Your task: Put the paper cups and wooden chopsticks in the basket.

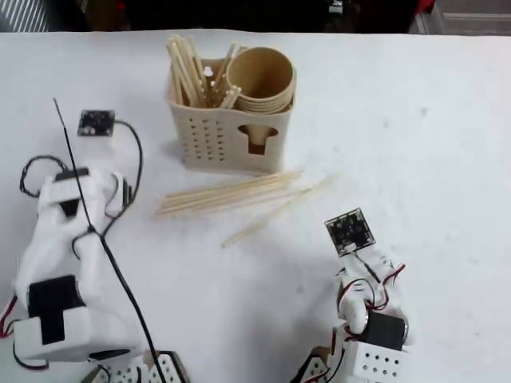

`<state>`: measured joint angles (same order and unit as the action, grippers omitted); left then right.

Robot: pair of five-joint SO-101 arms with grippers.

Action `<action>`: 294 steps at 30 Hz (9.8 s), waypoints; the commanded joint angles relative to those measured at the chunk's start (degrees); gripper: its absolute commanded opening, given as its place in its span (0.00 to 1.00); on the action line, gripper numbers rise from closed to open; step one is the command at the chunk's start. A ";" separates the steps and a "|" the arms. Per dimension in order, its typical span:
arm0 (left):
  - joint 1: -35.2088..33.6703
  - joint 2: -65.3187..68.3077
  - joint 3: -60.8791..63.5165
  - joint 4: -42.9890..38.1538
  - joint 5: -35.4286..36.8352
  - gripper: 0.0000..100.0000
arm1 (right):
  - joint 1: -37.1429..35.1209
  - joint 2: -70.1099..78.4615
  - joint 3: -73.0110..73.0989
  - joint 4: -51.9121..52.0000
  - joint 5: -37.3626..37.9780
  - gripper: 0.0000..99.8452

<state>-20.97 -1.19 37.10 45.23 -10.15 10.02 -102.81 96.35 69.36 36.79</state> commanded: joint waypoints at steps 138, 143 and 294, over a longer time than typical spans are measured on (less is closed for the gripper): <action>20.00 5.85 -4.84 0.70 10.46 0.15 | 0.40 -0.31 0.44 -0.40 0.53 0.10; 21.49 6.11 -4.66 6.15 10.37 0.15 | 0.40 -0.31 0.44 -0.40 0.53 0.10; 23.16 -1.45 4.13 11.87 8.26 0.07 | 0.40 -0.31 0.44 -0.48 0.53 0.10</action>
<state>0.75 4.18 35.52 60.44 -1.19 10.11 -102.81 96.35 69.36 36.79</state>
